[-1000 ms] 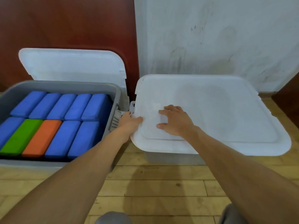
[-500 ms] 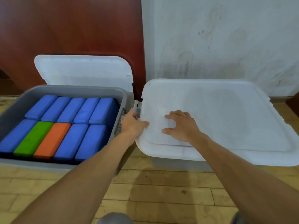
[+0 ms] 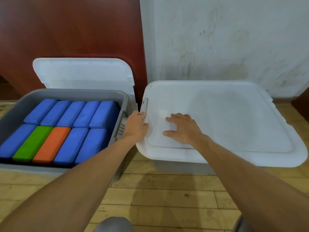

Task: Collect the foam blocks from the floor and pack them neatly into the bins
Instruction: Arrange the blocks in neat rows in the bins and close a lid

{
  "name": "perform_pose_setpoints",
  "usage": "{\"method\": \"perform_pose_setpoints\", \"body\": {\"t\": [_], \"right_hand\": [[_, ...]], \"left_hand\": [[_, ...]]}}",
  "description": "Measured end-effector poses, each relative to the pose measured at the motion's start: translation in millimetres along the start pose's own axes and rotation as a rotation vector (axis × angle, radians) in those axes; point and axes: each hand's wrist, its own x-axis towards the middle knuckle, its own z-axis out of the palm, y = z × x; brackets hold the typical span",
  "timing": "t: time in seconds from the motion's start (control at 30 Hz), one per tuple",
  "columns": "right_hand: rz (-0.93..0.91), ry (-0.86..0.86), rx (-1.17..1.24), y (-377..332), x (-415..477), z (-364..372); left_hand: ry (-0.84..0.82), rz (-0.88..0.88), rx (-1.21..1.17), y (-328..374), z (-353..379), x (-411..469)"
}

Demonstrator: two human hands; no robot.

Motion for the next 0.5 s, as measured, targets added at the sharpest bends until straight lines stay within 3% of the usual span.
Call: {"method": "perform_pose_setpoints", "body": {"t": [0.13, 0.23, 0.37, 0.5], "right_hand": [[-0.023, -0.023, 0.026, 3, -2, -3], [-0.031, -0.036, 0.177, 13, -9, -14], [0.016, 0.11, 0.143, 45, -27, -38], [0.197, 0.317, 0.102, 106, -48, -68]], "left_hand": [[-0.007, 0.041, 0.231, 3, 3, -1], [0.021, 0.065, 0.355, 12, 3, -6], [-0.013, 0.253, 0.261, 55, 10, -7], [-0.133, 0.459, 0.161, 115, 24, 2]]}}
